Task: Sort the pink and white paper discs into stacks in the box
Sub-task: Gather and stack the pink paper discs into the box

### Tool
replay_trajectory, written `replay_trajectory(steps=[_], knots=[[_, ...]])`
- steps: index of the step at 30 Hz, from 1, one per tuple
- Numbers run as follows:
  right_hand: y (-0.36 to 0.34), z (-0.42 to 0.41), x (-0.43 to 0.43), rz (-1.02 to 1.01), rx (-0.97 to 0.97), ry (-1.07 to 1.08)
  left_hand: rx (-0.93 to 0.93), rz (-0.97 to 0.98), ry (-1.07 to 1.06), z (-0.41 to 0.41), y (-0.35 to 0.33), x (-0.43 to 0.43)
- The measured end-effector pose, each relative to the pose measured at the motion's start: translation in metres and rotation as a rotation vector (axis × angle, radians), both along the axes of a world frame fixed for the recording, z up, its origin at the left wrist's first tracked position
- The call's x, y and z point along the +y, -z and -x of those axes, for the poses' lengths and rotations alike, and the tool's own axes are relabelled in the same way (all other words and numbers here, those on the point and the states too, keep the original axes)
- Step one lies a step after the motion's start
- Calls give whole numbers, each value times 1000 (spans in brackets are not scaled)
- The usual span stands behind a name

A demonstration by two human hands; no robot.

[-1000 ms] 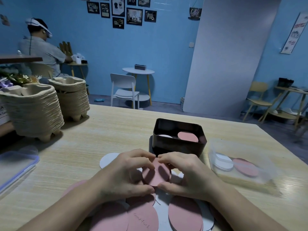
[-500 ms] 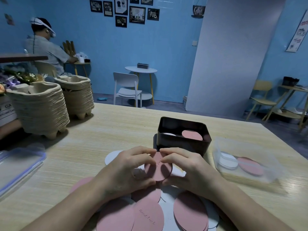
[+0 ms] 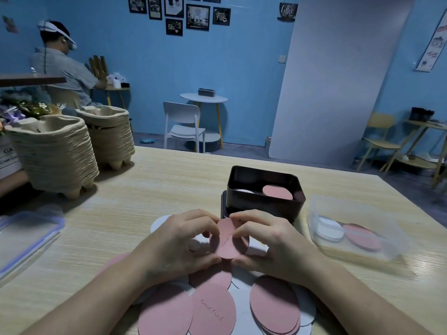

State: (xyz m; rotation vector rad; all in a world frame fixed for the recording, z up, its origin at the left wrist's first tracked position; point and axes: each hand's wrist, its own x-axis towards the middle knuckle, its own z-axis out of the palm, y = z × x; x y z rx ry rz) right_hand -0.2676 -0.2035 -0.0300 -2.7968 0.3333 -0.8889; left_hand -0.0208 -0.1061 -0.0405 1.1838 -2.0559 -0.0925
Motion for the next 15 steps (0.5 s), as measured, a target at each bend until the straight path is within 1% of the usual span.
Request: replay_trajectory(steps=[3,6,11,15], knots=[[-1,0,0,-11,28,-6,-17,16,-7,1,-1,2],[0,-1,2,-1,47,-6,-29,-8,-5,2,-1,3],[-1,4,0,19,49,45,5,-218,6,-10,-4,7],[-2,10,-2,9,60,76,-60,-248,-23,-18,-5,11]])
